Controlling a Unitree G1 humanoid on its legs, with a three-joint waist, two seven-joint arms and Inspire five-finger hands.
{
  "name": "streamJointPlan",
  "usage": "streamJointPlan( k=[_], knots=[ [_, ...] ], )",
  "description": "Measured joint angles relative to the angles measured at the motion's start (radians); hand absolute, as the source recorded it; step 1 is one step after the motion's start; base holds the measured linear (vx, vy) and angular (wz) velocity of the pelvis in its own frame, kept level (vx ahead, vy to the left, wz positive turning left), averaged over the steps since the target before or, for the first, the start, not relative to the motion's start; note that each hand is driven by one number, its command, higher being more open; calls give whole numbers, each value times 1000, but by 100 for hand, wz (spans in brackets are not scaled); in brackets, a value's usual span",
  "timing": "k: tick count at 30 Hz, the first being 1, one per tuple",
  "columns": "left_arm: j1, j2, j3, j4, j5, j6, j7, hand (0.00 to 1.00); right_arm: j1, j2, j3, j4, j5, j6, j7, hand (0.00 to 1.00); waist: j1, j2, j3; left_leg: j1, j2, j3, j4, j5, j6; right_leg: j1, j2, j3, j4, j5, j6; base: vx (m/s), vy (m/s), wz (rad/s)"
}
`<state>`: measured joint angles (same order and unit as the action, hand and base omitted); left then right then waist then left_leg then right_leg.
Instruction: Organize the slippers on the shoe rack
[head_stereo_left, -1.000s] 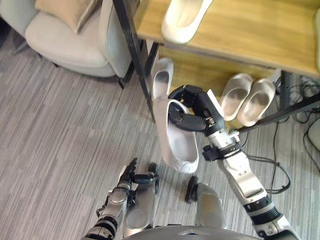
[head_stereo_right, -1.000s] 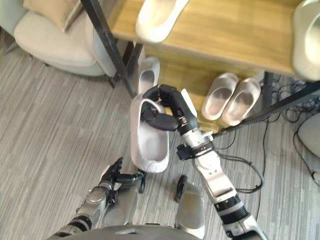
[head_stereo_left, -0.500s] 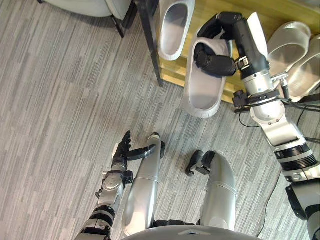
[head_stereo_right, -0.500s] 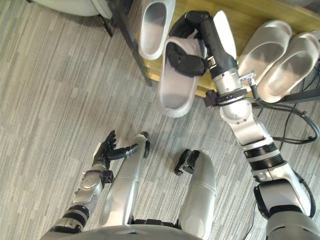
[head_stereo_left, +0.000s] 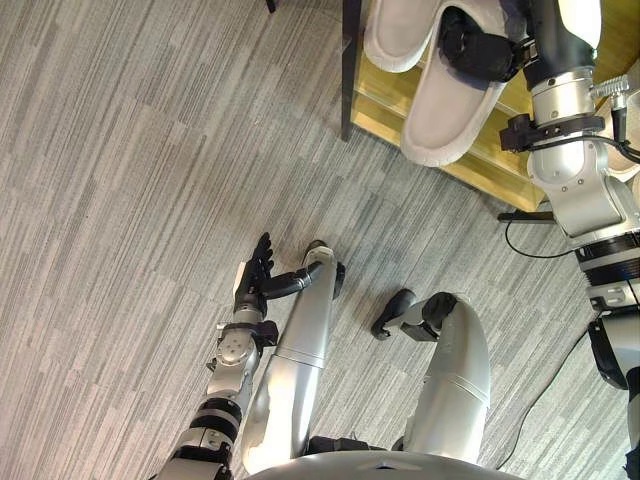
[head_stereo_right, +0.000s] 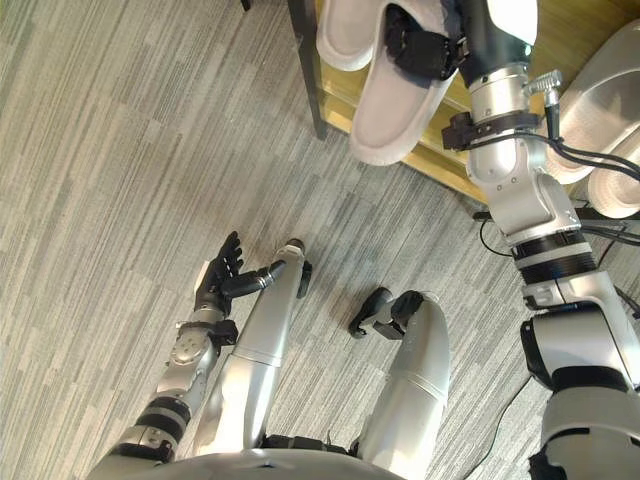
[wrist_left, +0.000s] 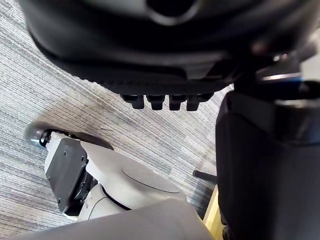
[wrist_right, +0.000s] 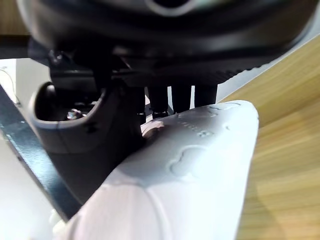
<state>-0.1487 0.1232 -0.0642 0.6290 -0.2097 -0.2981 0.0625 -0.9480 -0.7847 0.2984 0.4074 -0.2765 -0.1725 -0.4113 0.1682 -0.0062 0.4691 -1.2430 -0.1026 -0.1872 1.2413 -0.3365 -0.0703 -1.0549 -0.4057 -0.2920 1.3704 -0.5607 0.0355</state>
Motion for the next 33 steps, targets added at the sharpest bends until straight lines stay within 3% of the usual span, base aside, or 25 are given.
streamJointPlan(
  k=[4,17,18,33],
  knots=[
    [-2,8,3,2,-1,0,53,100,-37,2,-1,50,-5,18,-53,0,1,-2,-1,-24,-1,0,2,2,-3,-24,-1,0,4,0,0,58,-26,1],
    [-2,6,-7,3,-26,0,63,100,-140,13,-3,190,4,40,-103,0,6,-2,-3,-33,-5,4,-4,3,-4,-36,-10,1,4,-2,1,55,-22,1],
    [-2,6,-7,3,-26,0,64,100,-151,16,-3,205,5,42,-104,100,7,-5,-4,-33,-5,4,-8,4,-6,-38,-10,1,3,-2,1,45,-21,2],
    [-3,-14,-11,25,-37,0,86,100,-237,40,-1,375,48,85,-113,100,19,-7,-19,-33,-6,0,-15,14,-15,-40,-11,-3,8,-6,-8,36,-19,1]
  ],
)
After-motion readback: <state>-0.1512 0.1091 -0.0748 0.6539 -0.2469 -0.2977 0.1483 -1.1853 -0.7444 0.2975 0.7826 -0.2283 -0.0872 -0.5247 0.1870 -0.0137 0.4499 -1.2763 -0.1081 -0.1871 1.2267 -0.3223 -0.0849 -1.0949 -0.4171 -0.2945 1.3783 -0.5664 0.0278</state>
